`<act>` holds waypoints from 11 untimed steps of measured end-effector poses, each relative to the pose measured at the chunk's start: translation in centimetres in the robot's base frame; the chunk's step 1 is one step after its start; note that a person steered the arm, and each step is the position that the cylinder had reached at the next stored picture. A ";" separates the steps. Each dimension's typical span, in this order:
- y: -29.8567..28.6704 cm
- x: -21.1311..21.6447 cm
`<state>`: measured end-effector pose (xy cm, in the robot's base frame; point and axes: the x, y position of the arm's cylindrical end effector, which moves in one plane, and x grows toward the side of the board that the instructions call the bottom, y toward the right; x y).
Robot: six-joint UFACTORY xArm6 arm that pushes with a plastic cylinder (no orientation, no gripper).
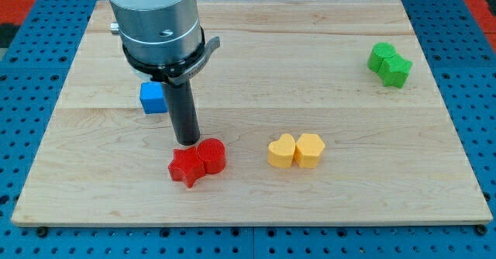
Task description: Move the blue cube towards the blue triangle
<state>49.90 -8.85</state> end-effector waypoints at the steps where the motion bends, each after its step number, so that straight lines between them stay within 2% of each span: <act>1: -1.8 -1.3; 5: -6.3 -5.1; 8: -9.6 -9.7; 11: -4.7 -10.7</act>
